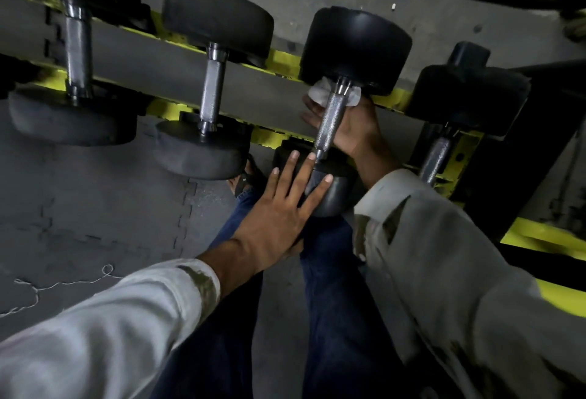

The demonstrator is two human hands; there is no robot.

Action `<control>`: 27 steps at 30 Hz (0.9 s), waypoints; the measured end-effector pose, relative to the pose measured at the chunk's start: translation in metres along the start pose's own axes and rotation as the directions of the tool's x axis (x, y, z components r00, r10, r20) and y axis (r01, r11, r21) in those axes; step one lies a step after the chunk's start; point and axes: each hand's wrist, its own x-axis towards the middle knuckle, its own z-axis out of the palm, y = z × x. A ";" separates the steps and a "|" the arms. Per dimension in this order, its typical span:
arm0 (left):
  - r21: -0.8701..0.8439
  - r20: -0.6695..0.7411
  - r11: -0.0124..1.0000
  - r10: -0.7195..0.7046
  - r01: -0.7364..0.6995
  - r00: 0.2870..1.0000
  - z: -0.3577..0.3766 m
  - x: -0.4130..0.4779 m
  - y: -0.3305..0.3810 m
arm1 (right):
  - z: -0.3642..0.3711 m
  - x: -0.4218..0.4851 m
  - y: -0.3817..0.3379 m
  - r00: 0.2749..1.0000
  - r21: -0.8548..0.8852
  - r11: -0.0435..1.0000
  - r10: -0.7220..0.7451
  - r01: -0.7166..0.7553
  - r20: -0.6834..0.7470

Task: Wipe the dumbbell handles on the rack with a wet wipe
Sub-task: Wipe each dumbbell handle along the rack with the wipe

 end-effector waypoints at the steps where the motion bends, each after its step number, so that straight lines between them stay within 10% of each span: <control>1: 0.000 -0.005 1.000 -0.001 0.001 1.000 0.001 0.000 0.000 | -0.001 0.001 0.002 1.000 0.072 0.997 0.022 -0.021 -0.009; 9: -0.009 0.023 1.000 0.022 -0.022 0.999 -0.003 -0.001 -0.004 | -0.010 -0.021 0.021 0.946 -0.349 0.936 -0.159 0.053 -0.282; 16: -0.001 -0.006 1.000 0.010 -0.010 1.000 -0.001 0.000 -0.003 | -0.050 -0.048 0.041 0.990 -0.957 0.288 -0.138 0.028 -0.012; 24: 0.043 -0.051 0.999 -0.020 0.022 0.999 0.009 0.001 -0.001 | -0.021 -0.004 -0.004 0.912 -0.589 0.806 -0.288 0.066 -0.292; 27: 0.044 -0.053 0.999 -0.030 0.032 0.998 0.011 0.003 0.002 | -0.009 0.003 -0.011 0.966 -0.367 0.930 -0.078 -0.018 -0.246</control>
